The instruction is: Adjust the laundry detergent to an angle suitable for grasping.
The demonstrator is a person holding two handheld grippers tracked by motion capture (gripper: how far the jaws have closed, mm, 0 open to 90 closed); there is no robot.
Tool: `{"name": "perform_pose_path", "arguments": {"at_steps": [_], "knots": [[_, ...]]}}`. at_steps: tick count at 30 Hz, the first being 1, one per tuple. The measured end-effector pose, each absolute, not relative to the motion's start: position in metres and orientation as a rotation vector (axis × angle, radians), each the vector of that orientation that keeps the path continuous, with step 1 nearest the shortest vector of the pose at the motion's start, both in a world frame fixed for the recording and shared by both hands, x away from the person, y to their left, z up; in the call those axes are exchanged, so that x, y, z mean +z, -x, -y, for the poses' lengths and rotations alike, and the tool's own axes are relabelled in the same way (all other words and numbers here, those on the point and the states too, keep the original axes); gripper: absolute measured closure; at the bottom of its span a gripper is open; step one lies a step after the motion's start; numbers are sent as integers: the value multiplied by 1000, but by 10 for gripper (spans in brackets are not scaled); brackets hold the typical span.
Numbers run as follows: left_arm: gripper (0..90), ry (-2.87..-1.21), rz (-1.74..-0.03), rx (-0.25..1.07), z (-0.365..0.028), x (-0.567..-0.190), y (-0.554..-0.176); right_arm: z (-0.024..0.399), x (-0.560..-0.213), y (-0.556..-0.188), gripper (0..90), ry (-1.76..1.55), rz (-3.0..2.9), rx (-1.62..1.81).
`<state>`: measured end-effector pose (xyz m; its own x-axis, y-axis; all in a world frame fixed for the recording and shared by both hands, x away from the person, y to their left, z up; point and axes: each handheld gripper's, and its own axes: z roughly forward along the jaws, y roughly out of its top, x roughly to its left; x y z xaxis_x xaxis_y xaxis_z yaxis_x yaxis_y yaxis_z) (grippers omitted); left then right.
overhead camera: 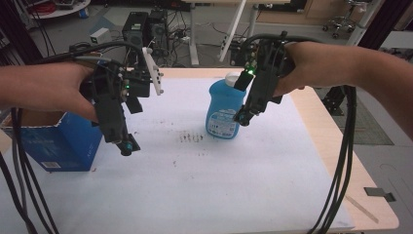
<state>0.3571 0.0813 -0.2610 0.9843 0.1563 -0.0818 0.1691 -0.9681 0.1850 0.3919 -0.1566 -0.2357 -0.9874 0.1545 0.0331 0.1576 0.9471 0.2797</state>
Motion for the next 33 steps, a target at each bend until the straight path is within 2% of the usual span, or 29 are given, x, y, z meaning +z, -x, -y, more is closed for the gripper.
{"name": "perform_pose_path", "arguments": {"at_steps": [33], "knots": [[18,-2927,-275,-73,-82,-257,-352,167,-228,-385,35,230,3091,-481]]}}
